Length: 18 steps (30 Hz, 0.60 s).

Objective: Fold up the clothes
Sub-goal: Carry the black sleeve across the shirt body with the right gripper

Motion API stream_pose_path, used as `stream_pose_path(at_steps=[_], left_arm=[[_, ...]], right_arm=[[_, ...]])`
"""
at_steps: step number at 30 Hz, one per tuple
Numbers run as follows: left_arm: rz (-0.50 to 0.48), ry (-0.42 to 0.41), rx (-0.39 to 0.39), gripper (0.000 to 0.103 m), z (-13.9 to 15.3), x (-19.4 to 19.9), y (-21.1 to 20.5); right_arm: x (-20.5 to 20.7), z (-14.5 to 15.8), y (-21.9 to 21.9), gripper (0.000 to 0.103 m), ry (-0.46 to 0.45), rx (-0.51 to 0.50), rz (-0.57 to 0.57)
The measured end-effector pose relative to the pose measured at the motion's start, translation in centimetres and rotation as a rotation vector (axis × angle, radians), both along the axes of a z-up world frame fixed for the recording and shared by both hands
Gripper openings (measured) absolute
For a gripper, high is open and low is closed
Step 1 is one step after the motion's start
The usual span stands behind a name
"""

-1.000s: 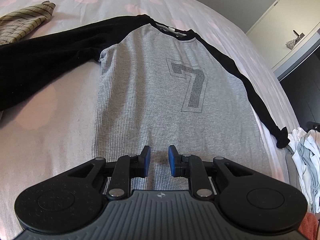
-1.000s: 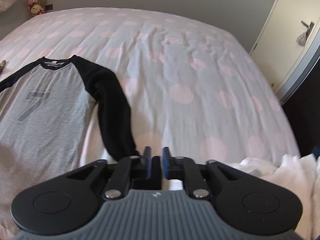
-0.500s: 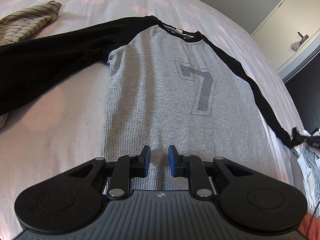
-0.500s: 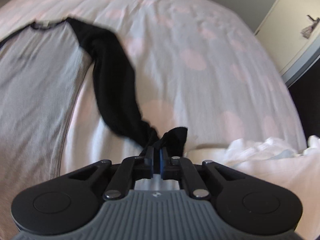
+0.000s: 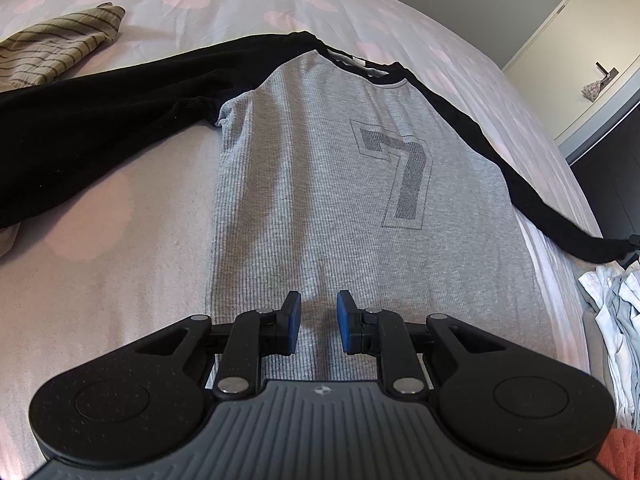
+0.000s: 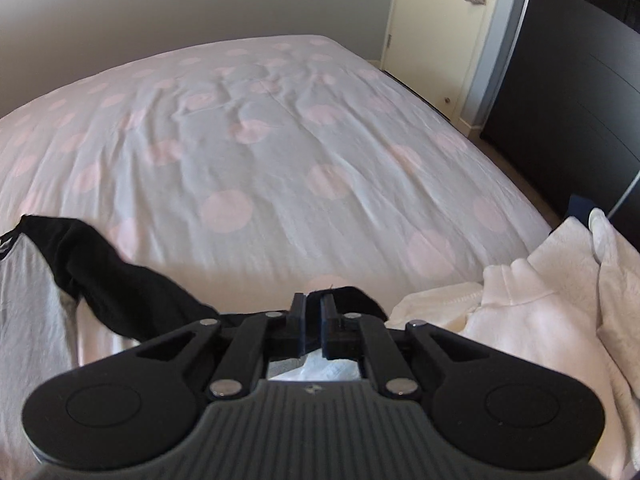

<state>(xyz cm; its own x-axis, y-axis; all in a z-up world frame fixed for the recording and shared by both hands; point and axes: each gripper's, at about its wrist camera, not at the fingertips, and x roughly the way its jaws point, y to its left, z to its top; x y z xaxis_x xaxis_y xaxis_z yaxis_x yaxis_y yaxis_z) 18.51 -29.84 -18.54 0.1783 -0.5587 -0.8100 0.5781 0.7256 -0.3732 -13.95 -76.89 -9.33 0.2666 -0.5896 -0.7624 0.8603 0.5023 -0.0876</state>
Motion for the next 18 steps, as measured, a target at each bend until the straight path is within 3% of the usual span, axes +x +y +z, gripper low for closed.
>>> stream_pose_path(at_steps=[4,8,11,15,18], left_arm=[[-0.004,-0.001,0.007,0.016,-0.2,0.2,-0.3],[-0.019,-0.013,0.013,0.016,-0.4,0.3,-0.8],[-0.024,-0.020,0.012,0.016,-0.4,0.3,-1.0],[-0.027,-0.019,0.006,0.016,-0.6,0.5,-1.1],[-0.028,-0.016,0.000,0.016,-0.8,0.8,-1.2]], right_arm=[[0.2,-0.7,-0.5,0.015,0.021,0.002,0.046],[1.3,-1.5,0.1,0.016,0.090,0.035,0.243],[3.0,-3.1,0.6,0.033,0.230,0.035,0.388],[5.2,-5.8,0.6,0.037,0.424,0.039,0.552],[6.4,-7.8,0.2,0.041,0.519,0.071,0.621]])
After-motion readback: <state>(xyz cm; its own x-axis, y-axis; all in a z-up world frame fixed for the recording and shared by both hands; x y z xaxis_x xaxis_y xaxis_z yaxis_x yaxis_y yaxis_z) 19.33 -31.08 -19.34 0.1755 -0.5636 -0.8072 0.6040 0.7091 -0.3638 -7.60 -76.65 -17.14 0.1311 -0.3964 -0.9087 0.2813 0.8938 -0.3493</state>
